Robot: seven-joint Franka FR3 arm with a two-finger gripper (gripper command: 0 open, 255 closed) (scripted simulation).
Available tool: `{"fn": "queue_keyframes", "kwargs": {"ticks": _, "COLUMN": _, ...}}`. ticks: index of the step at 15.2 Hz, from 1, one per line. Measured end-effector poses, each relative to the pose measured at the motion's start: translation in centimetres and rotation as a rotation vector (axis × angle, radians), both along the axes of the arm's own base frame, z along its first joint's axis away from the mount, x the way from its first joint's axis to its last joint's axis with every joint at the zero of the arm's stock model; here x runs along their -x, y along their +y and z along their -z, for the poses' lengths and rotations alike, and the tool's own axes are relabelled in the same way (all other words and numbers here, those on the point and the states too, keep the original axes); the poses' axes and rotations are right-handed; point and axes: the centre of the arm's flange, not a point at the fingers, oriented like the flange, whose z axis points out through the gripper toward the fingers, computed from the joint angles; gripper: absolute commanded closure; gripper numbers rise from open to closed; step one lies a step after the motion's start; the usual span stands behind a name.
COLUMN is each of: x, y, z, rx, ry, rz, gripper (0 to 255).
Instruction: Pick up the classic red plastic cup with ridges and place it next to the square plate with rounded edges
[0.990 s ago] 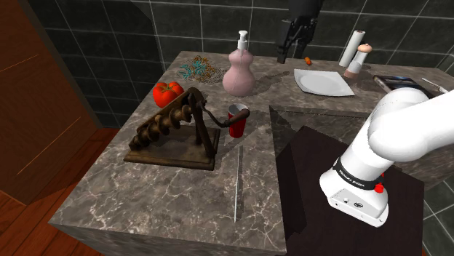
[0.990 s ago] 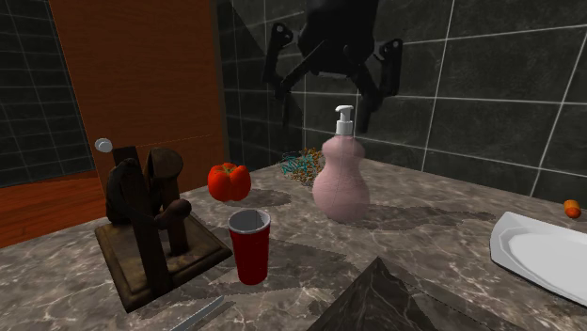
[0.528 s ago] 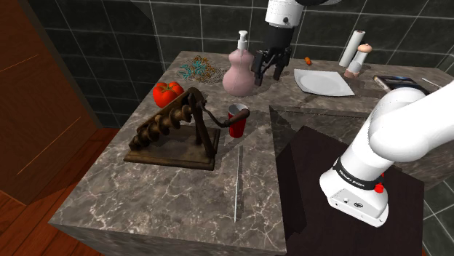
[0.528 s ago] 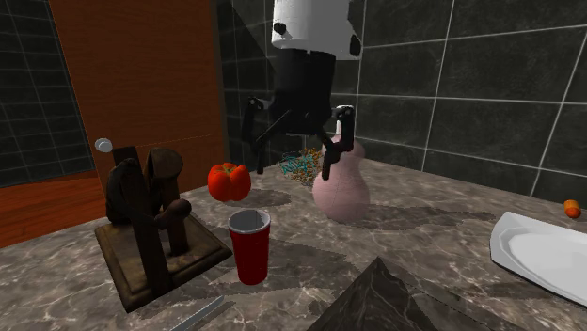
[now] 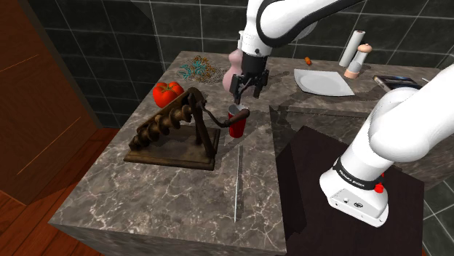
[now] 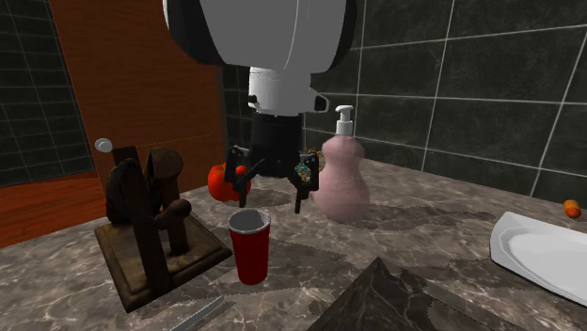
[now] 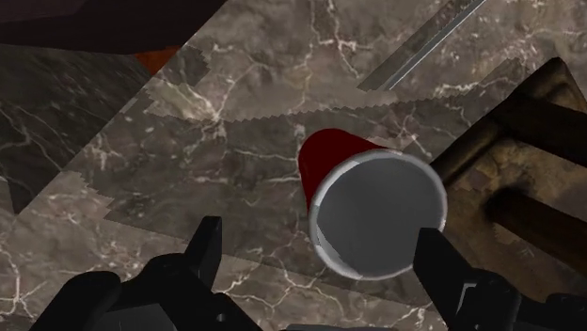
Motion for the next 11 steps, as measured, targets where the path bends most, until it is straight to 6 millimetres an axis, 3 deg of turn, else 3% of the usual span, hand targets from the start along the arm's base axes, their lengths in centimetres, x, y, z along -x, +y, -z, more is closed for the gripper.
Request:
{"fn": "queue_keyframes", "kwargs": {"ticks": 6, "x": -0.2, "y": 0.5, "z": 3.4, "rx": 0.0, "ry": -0.001, "rz": 0.002, "gripper": 0}}
{"fn": "queue_keyframes", "kwargs": {"ticks": 11, "x": -0.1, "y": 0.5, "z": 4.0, "rx": 0.0, "ry": -0.002, "rz": 0.002, "gripper": 0}}
